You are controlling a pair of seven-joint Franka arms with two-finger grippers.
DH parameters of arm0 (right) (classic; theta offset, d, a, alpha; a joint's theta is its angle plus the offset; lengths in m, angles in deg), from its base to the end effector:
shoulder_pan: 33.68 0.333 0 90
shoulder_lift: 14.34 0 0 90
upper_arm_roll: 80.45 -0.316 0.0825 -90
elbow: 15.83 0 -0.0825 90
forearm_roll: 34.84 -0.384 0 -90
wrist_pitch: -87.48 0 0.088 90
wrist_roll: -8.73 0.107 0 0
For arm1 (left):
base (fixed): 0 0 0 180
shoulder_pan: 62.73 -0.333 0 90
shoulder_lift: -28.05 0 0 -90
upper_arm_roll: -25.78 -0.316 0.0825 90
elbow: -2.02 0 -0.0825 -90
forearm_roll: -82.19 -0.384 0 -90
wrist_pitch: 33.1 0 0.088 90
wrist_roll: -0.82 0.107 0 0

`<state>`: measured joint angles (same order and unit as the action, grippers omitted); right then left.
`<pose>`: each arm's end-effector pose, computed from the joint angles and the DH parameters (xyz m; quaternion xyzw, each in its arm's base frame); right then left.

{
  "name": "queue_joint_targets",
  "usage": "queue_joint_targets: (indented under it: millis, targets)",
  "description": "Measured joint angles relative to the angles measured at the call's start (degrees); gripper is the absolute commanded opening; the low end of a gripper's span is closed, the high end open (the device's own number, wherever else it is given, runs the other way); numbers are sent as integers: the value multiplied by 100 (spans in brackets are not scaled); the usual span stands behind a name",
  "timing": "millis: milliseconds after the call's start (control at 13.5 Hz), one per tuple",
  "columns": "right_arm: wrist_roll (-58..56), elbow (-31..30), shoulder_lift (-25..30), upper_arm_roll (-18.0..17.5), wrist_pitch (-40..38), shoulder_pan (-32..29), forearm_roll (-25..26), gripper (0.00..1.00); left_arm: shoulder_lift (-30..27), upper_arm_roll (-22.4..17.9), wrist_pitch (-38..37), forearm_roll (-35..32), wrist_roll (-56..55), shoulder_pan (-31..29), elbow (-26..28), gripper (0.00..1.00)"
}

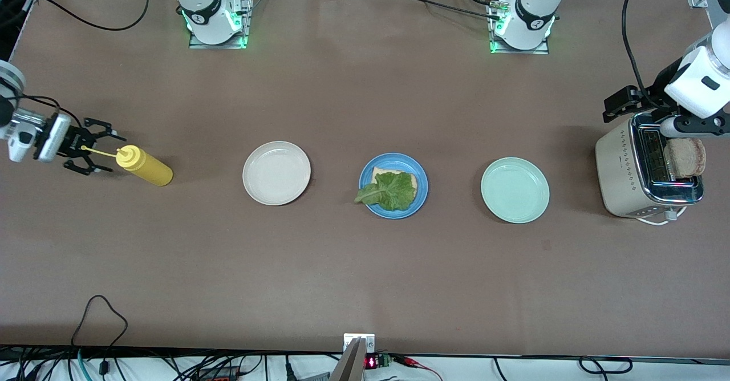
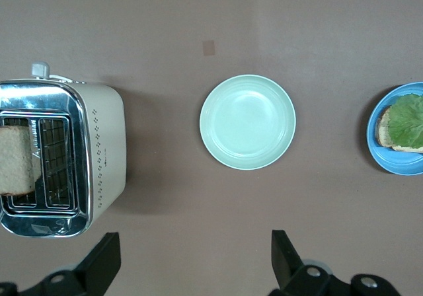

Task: Make sandwich in blue plate with both arms
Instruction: 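Grasp the yellow mustard bottle with the right gripper, then lift the mustard bottle with the right gripper toward the plates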

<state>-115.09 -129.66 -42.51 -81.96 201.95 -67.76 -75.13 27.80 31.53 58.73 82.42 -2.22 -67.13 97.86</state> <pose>0.4960 -0.2701 0.1947 -0.7887 -0.5013 -0.2248 0.2760 0.5520 -0.0135 0.5815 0.9993 0.0149 -0.0329 0.0005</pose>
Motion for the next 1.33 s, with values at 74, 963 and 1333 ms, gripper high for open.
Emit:
queue_joint_targets:
  millis: [74, 963, 1333]
  targets:
    - [-5, 4, -83, -105, 109, 0, -35, 100, 0, 0, -5, 0, 0, 0, 0, 100]
    - [0, 9, -281, -864, 866, 159, -272, 12, 0, -41, 278, 68, -2, -230, 4, 100]
    - [87, 61, -275, -873, 940, 208, -321, 0, 31, -33, 286, 91, -1, -252, 8, 100]
